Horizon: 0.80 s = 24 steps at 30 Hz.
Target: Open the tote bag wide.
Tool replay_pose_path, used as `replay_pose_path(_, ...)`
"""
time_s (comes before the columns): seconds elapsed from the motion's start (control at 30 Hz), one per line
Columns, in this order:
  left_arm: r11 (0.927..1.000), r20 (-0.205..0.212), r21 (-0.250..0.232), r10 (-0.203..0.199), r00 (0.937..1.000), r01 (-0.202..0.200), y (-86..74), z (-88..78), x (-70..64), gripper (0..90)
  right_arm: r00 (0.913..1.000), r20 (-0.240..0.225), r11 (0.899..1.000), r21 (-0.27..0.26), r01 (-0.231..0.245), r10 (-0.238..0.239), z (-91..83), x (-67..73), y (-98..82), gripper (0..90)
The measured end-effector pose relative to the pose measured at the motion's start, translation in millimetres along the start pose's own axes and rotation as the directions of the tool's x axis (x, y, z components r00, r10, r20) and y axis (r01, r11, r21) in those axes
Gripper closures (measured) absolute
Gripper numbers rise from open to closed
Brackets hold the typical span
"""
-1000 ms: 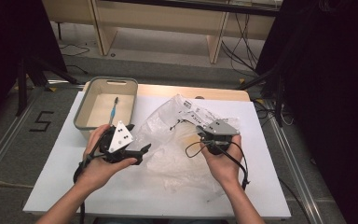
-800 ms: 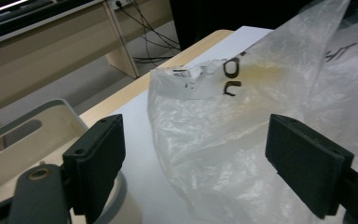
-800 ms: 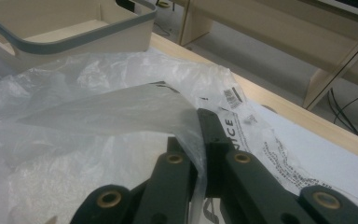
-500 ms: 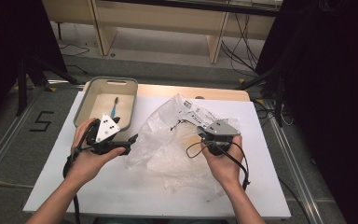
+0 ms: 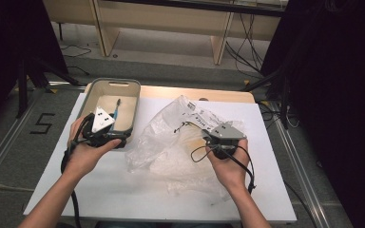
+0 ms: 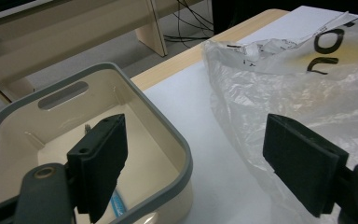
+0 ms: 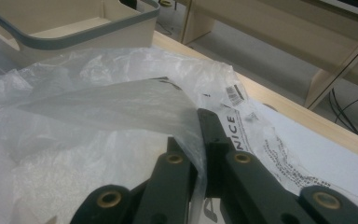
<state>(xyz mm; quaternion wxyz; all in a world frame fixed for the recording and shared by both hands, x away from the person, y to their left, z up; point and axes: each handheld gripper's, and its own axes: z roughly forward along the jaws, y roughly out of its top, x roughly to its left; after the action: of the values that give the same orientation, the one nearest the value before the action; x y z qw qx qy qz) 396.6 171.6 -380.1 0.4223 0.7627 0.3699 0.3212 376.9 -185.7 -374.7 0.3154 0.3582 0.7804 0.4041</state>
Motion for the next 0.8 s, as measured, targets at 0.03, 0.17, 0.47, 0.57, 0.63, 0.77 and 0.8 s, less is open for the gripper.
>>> replay_pose_path(0.03,1.0000,-0.001,0.004,0.000,1.0000,0.000,0.3,1.3,1.7,21.6,1.0000,0.000,1.000,-0.002,0.000,0.000,0.0,-0.1,-0.1,90.0)
replay_pose_path(0.17,0.9999,-0.011,0.015,-0.004,0.9999,0.005,4.0,5.5,8.6,21.6,1.0000,-0.001,1.000,-0.001,0.004,-0.004,-0.1,0.0,-0.7,90.0)
replay_pose_path(0.47,0.9993,-0.031,0.030,-0.023,0.9993,0.024,7.2,12.3,20.8,21.6,1.0000,0.000,1.000,-0.005,0.003,-0.003,-0.5,-1.5,-1.7,90.0)
replay_pose_path(0.57,0.9988,-0.039,0.039,-0.027,0.9989,0.029,6.8,14.3,24.3,21.6,1.0000,-0.001,1.000,0.001,-0.002,0.002,-0.8,-1.8,-2.6,90.0)
replay_pose_path(0.63,0.9985,-0.042,0.043,-0.032,0.9986,0.034,6.3,15.6,26.7,21.6,1.0000,0.000,1.000,0.002,-0.004,0.004,-0.7,-2.4,-3.2,90.0)
replay_pose_path(0.77,0.9980,-0.046,0.045,-0.043,0.9980,0.045,5.7,17.3,30.0,21.7,1.0000,0.000,1.000,0.002,-0.005,0.005,-0.7,-3.0,-3.1,90.0)
replay_pose_path(0.8,0.9979,-0.047,0.043,-0.047,0.9978,0.049,5.6,17.9,30.4,21.7,1.0000,-0.001,1.000,0.002,-0.005,0.005,-0.5,-2.9,-3.1,90.0)
